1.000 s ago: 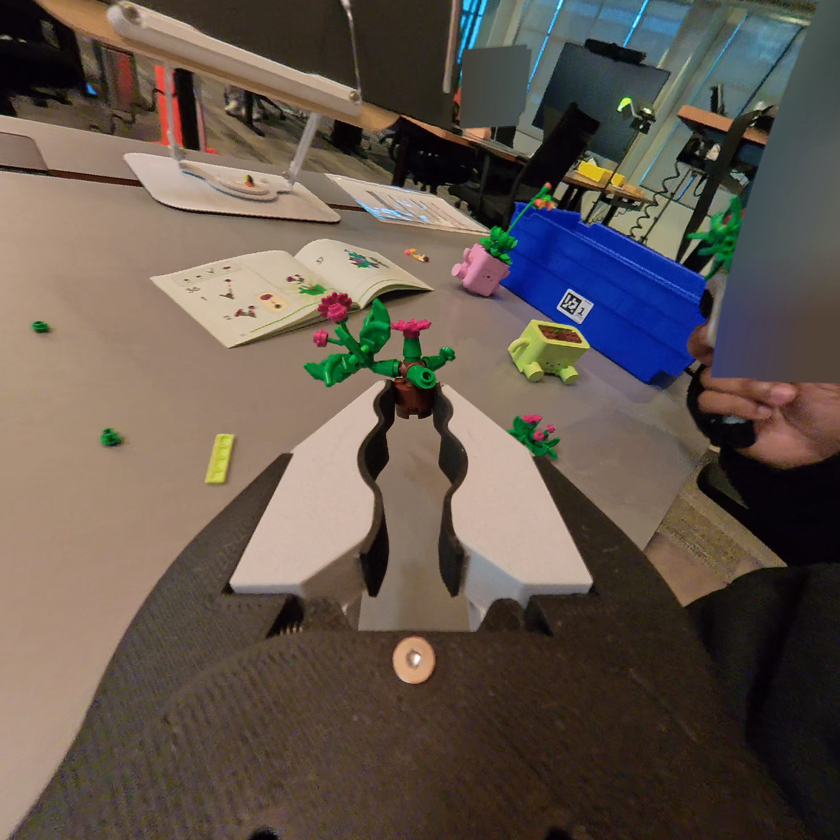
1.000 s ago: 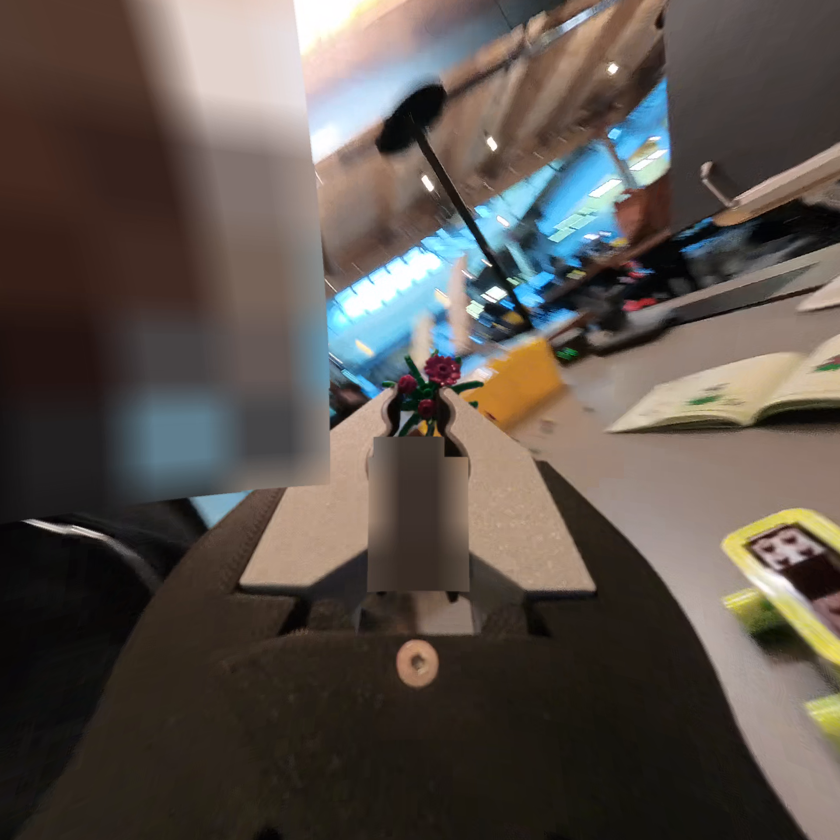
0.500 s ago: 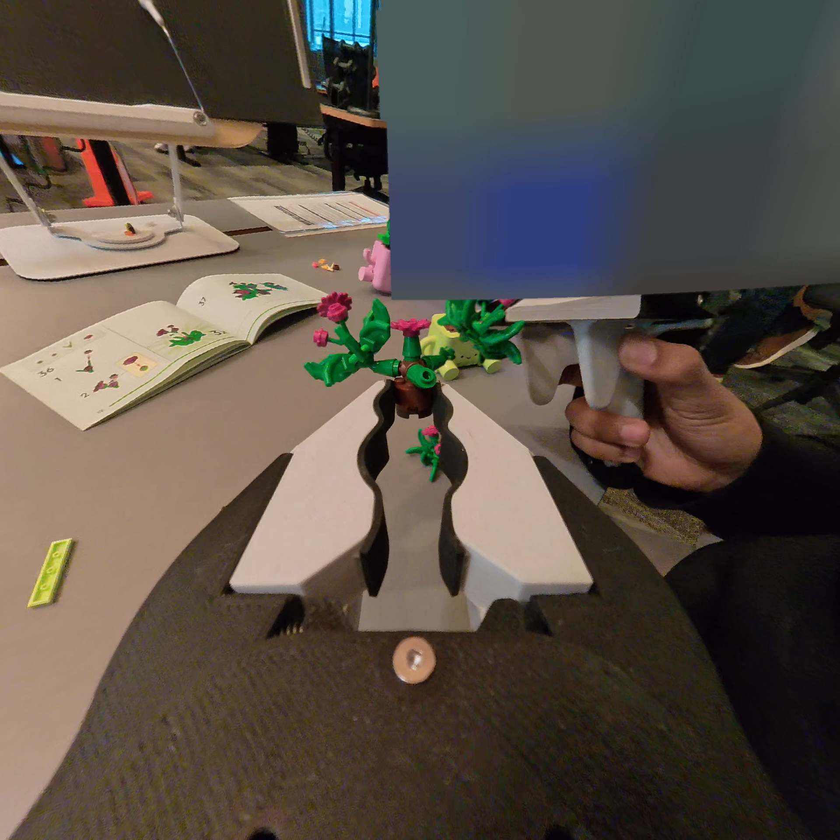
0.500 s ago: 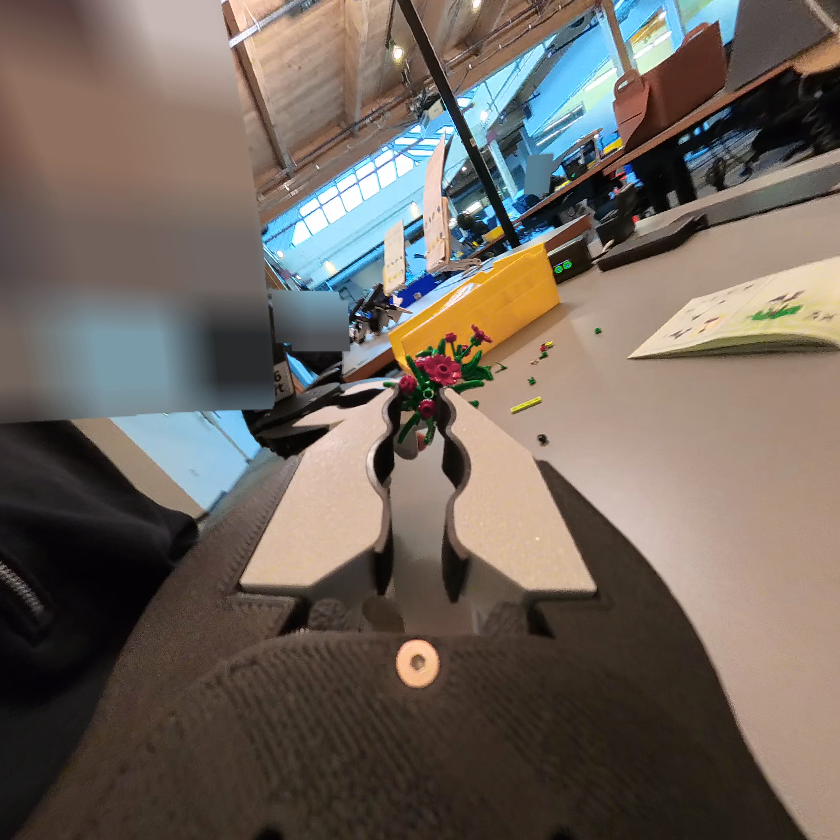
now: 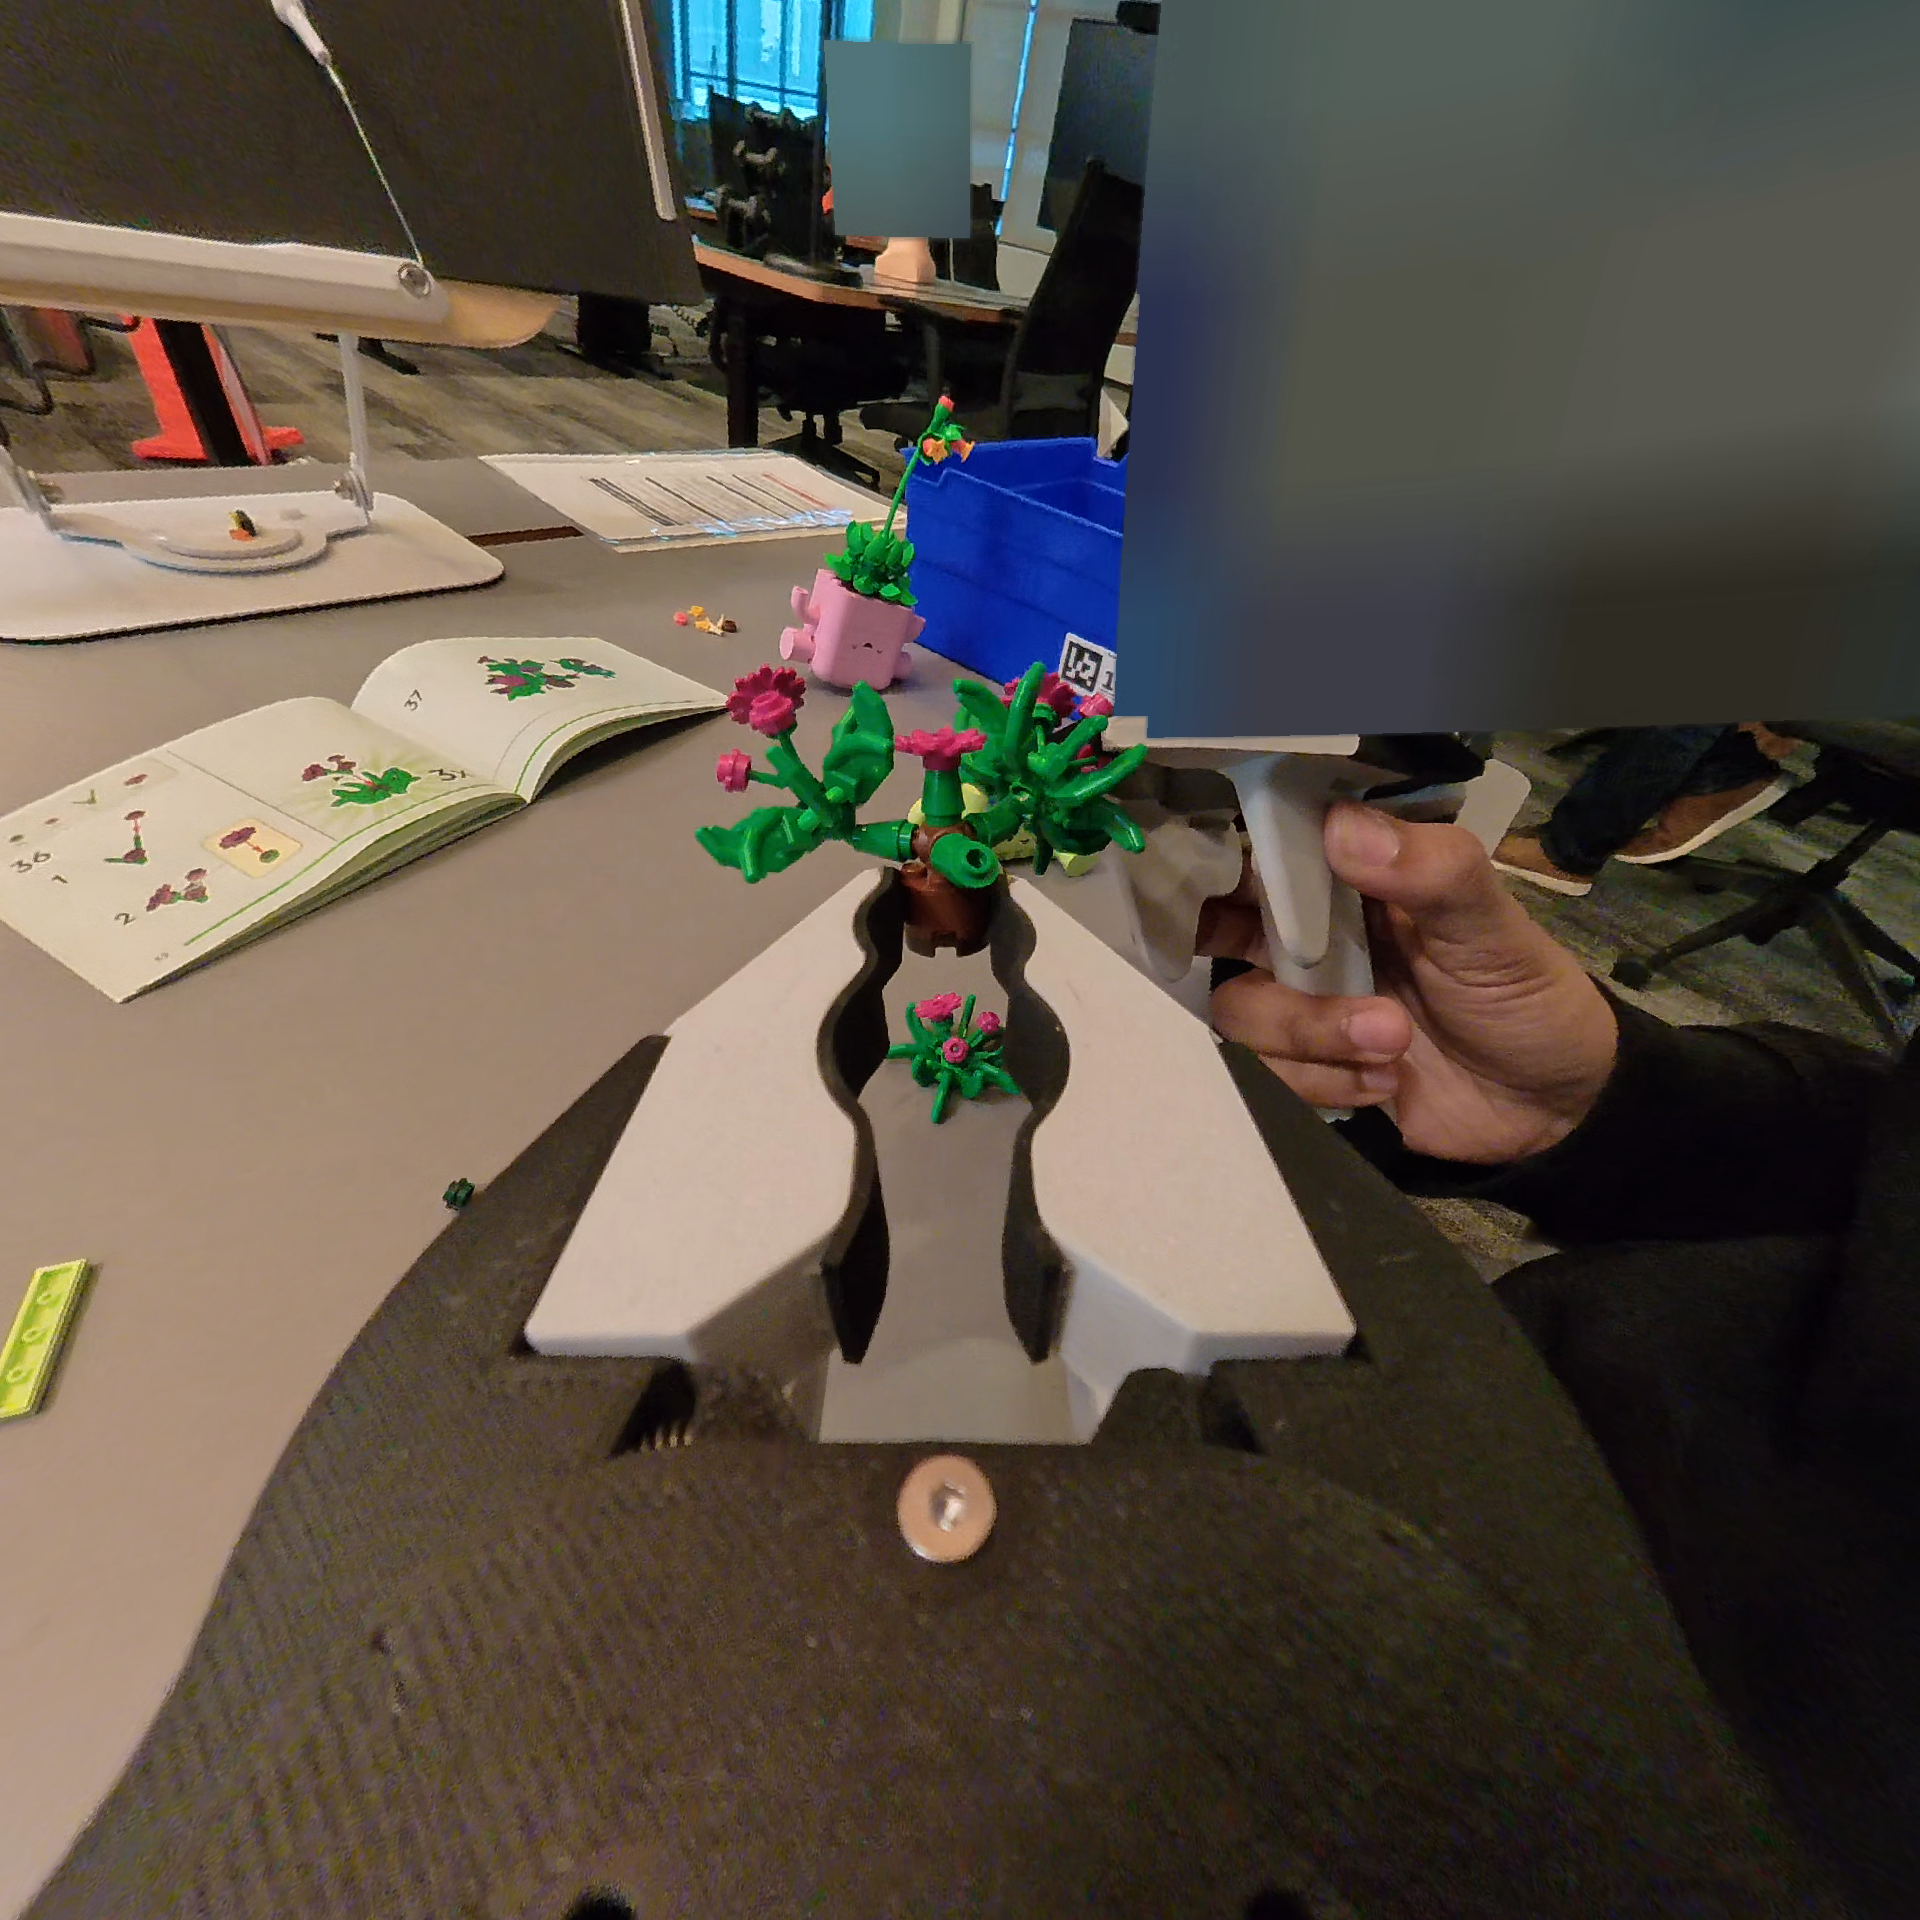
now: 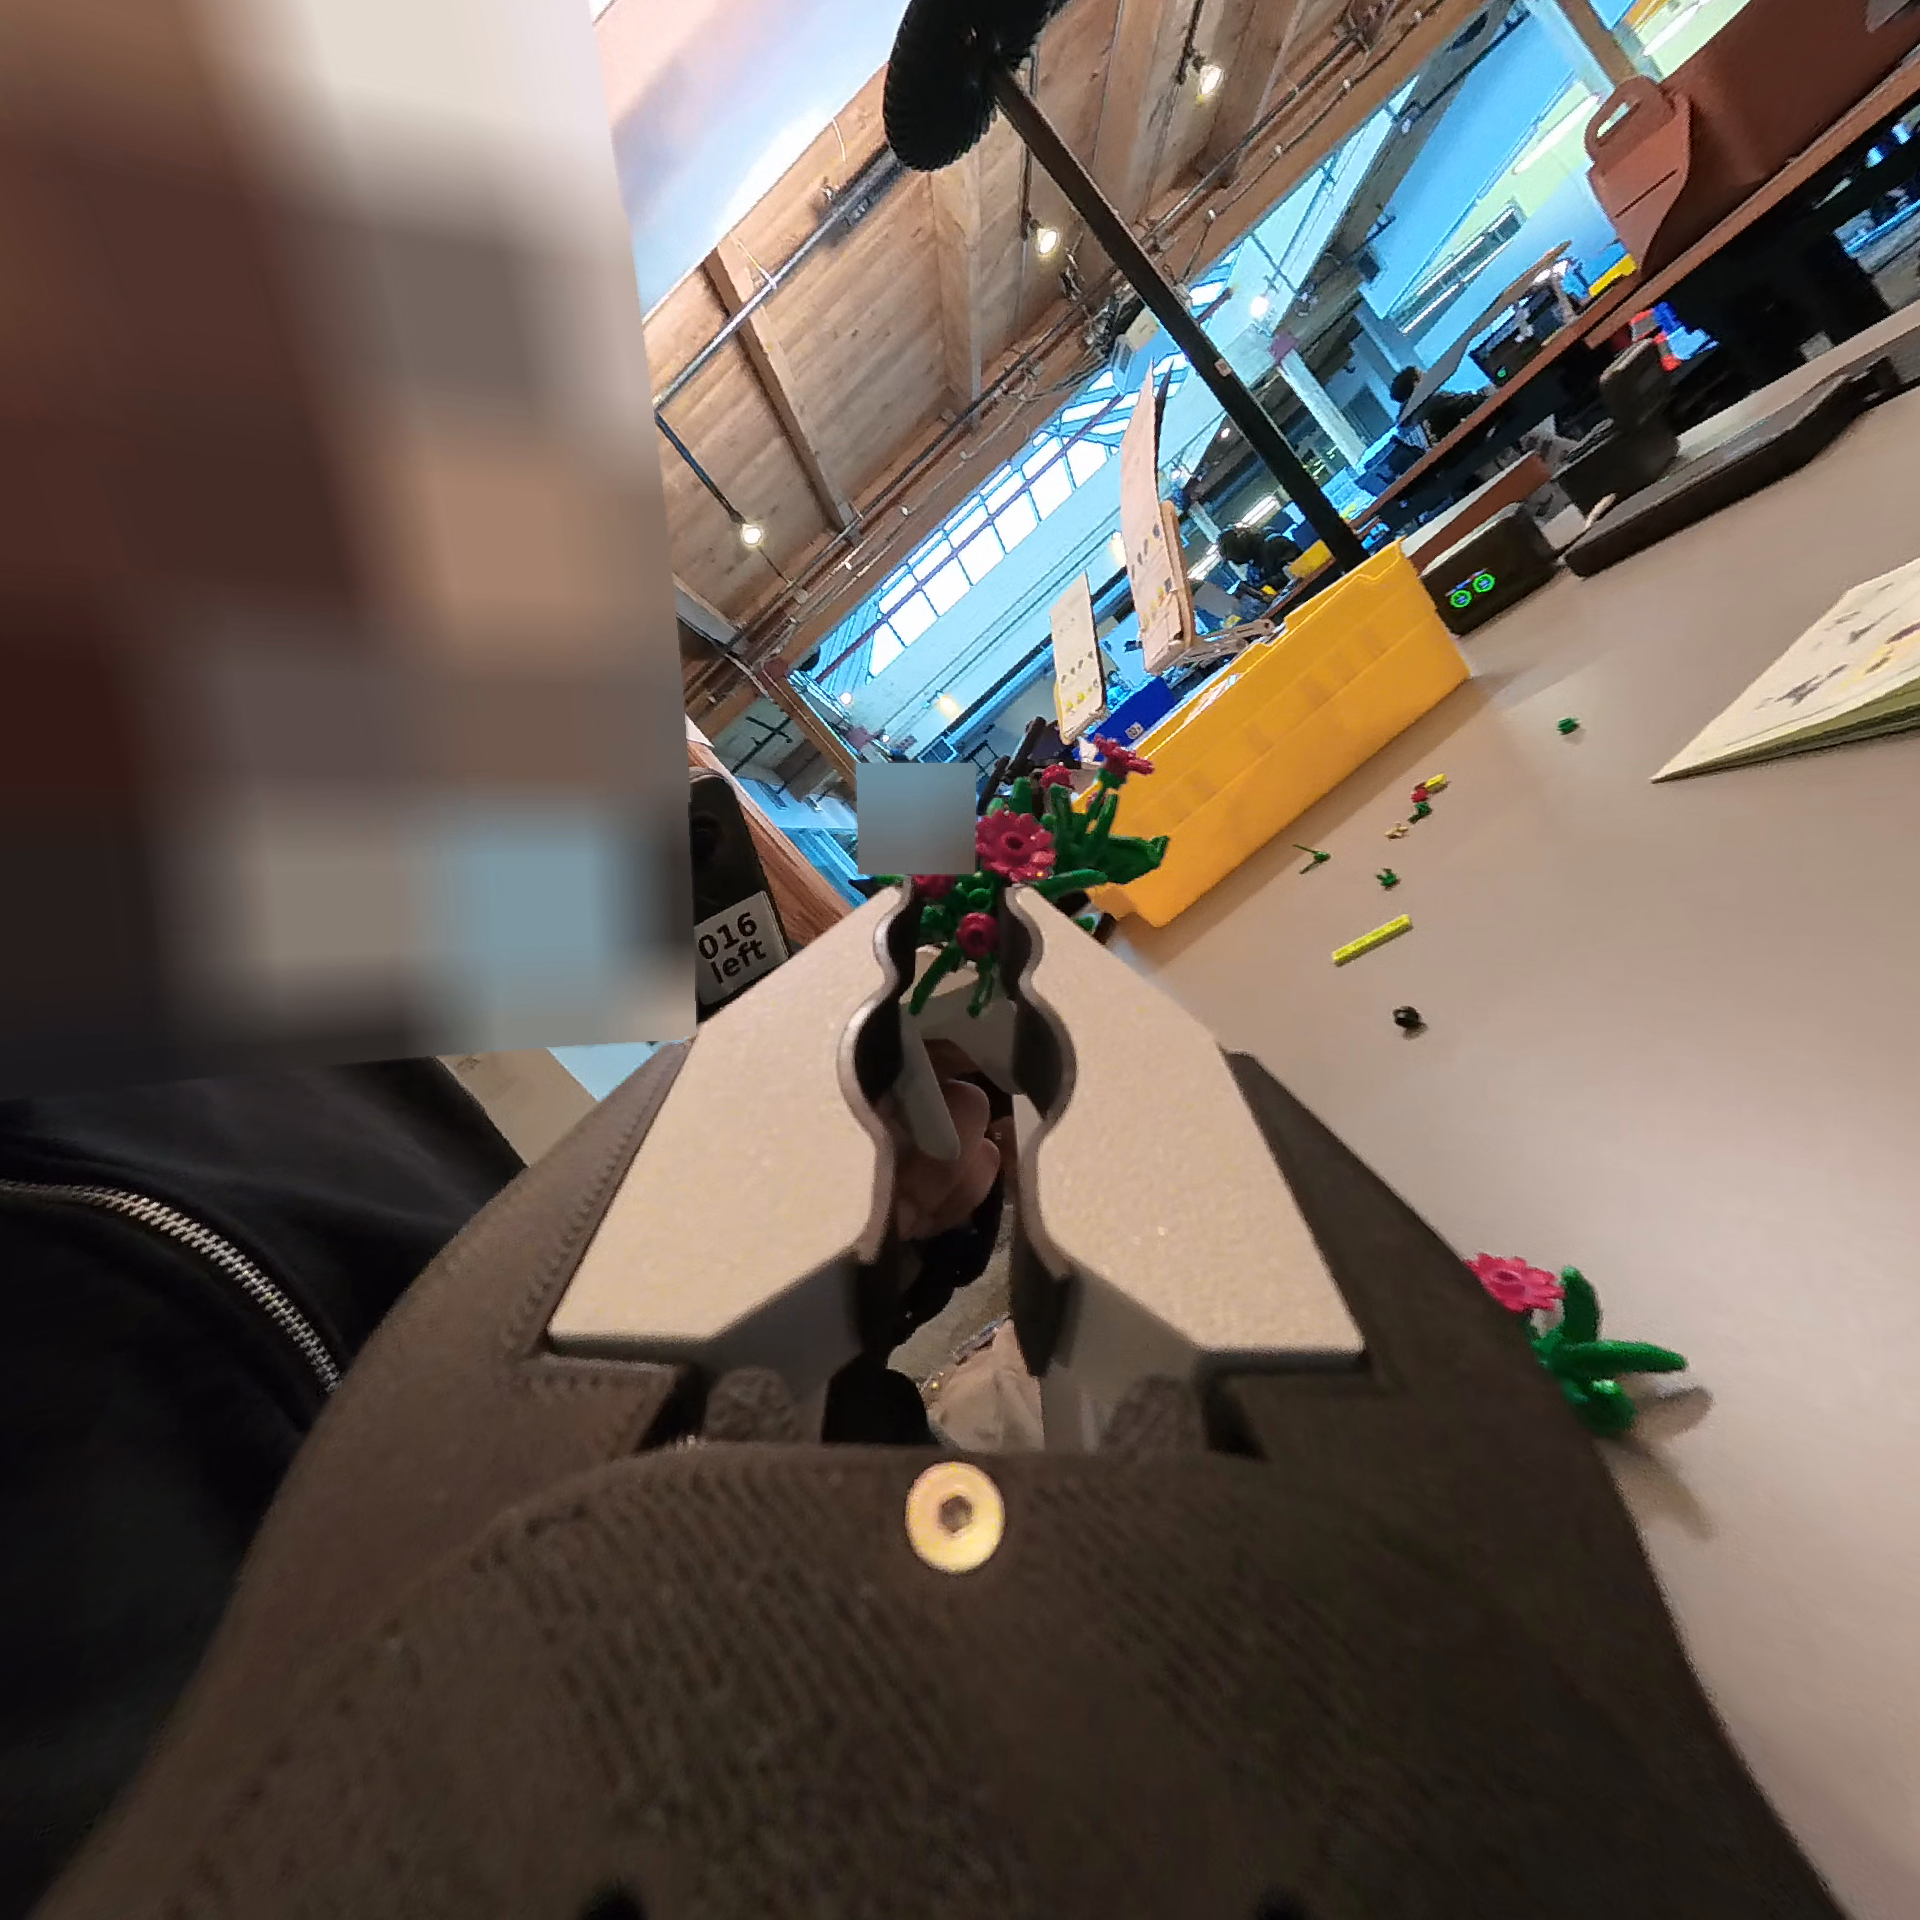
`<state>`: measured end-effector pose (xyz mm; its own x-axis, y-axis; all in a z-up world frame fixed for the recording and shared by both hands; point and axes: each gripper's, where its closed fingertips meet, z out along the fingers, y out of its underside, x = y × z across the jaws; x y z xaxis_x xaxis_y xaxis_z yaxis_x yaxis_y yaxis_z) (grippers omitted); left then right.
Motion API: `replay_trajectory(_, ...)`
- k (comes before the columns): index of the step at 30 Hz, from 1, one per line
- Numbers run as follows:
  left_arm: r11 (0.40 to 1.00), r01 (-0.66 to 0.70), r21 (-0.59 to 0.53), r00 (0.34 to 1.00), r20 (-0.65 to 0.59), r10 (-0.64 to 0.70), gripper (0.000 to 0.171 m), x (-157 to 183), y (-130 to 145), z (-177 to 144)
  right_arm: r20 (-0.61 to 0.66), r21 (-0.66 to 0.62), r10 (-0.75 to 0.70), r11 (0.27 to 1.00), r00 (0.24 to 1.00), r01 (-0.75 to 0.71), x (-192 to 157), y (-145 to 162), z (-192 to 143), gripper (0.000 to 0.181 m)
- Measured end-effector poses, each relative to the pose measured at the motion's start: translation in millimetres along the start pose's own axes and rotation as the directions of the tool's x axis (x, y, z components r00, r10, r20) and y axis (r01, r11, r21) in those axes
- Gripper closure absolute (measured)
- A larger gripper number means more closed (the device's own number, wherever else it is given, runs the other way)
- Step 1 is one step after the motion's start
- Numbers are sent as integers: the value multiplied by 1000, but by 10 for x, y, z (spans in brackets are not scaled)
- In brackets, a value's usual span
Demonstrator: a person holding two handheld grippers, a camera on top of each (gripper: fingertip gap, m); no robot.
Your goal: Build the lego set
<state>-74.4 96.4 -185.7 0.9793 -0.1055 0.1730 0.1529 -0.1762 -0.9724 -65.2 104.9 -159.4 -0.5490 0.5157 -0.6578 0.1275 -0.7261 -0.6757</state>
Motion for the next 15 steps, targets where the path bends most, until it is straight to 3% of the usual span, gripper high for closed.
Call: replay_trajectory(15,997,-58,-54,997,57,61,157,-6,3,-6,94,16,118,993,989,-120,3,17,-11,169)
